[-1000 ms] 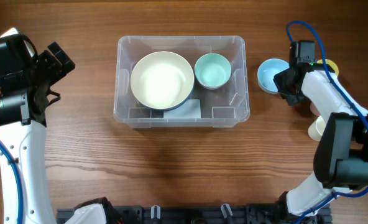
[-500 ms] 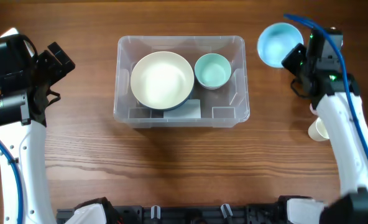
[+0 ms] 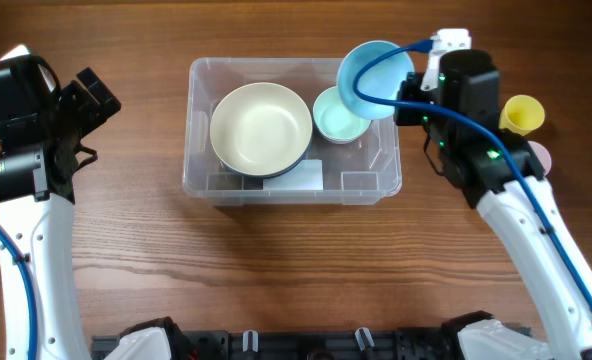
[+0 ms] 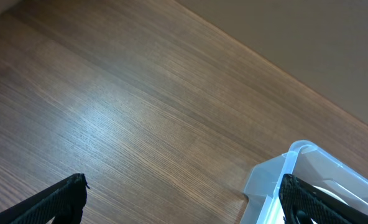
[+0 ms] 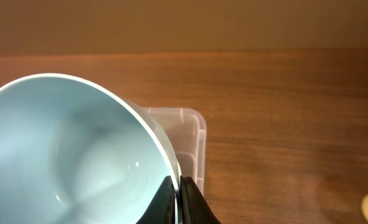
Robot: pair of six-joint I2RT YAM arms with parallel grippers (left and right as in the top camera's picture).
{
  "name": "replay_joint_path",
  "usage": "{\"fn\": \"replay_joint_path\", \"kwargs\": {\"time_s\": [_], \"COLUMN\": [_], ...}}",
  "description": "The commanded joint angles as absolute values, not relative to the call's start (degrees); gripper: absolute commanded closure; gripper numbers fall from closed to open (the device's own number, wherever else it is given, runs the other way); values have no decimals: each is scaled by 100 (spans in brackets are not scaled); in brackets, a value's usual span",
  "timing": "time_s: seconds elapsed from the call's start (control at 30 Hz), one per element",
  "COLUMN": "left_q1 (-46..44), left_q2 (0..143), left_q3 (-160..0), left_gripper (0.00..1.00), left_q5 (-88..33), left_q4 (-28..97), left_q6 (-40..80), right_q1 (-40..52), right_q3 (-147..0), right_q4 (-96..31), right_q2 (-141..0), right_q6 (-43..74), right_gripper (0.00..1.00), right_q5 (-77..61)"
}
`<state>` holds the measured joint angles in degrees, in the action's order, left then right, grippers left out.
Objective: Pack container
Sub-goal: 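Carry the light blue bowl with the right gripper onto the green bowl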
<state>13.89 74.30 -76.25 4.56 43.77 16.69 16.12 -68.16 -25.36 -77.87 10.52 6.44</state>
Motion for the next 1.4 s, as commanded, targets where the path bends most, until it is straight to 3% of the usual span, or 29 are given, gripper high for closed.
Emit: {"fn": "replay_joint_path", "kwargs": {"time_s": [0.0,0.37,1.17,1.2,1.23,1.27,1.3,1.37], "left_q1": [1415,1415,1415,1415,1415,1415,1415,1415], "left_q2": [7404,7404,7404,7404,7404,7404,7404,7404], "left_q3": [-7688,-7688,-7688,-7688,-7688,-7688,-7688,-7688], "left_gripper": [0,0,0,0,0,0,0,0], "left_q5": [390,390,390,390,390,390,390,390], "left_q4": [4383,4383,4383,4383,4383,4383,4383,4383], "left_q6": [1719,1719,1719,1719,1719,1719,1719,1719], "right_q1": [1741,2119,2115,2115,2115,2115,2115,2115], "right_q3": [-6919,-6921,-6914,-6914,-6914,-6914,-6917,-6917], "right_q4": [-2427,-1927,-1796,-1798,-1798,-1798,-1796,-1789], "right_q2": [-8383,-9341,-9924,-9924,-9924,-9924,-9922,-9913], "right_q6": [910,985,1363,1363,1358,1356,1354,1354], "right_gripper": [96,96,94,85,68,44,32,21], "right_q5": [650,642,1245,1245,1245,1243,1243,1243]}}
